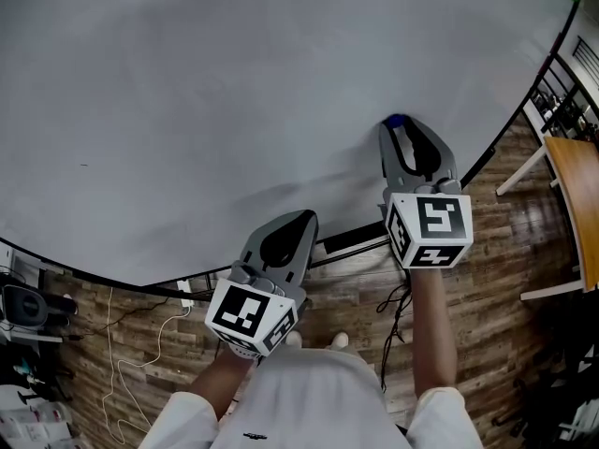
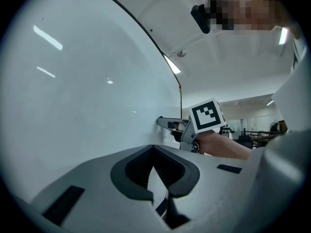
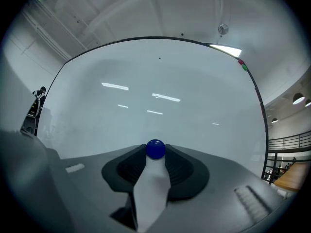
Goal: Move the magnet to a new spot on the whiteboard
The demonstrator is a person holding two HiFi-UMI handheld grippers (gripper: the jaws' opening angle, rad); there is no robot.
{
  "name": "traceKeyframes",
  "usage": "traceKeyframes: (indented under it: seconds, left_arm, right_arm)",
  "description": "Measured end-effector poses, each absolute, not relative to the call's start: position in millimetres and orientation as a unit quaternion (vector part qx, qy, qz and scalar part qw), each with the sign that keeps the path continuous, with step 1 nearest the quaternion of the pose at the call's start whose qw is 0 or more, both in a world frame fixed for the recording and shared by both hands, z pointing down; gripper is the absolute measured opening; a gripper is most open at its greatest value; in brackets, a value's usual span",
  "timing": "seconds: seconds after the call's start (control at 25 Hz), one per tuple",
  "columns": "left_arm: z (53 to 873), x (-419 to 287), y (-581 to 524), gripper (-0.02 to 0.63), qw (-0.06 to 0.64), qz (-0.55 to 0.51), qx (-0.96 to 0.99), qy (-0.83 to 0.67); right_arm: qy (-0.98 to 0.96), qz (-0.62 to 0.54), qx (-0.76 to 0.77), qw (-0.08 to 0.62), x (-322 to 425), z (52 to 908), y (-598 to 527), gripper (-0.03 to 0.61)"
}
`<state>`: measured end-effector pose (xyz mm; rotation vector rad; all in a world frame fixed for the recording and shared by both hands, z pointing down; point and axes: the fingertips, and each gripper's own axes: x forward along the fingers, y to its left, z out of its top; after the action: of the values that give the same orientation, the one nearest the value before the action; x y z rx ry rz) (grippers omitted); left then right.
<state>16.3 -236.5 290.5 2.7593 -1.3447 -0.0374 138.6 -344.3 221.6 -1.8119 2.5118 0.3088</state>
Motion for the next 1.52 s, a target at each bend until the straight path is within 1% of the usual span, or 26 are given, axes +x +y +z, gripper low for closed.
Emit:
traceKeyframes:
  seconds: [0.56, 0.96, 1.52]
  left_arm:
    - [292.9, 3.9, -226.8, 0.006, 0.039, -0.013, 0.898, -0.439]
    - [292.7, -0.2, -215.1, 0.006, 0.036, -0.015, 0.894, -0.447]
    - [291.5, -1.5, -206.5, 0.006, 0.035, -0.016, 0.893, -0.448]
  right_arm:
    - [0.823, 0.077, -0.563, 0.019, 130.6, 224.4, -351.4, 0.133]
    - [0.830, 0.079, -0.552, -0.021, 136.1, 225.1, -348.0, 0.135]
    - [0.828, 0.075, -0.555, -0.005, 138.3, 225.9, -341.0, 0.156]
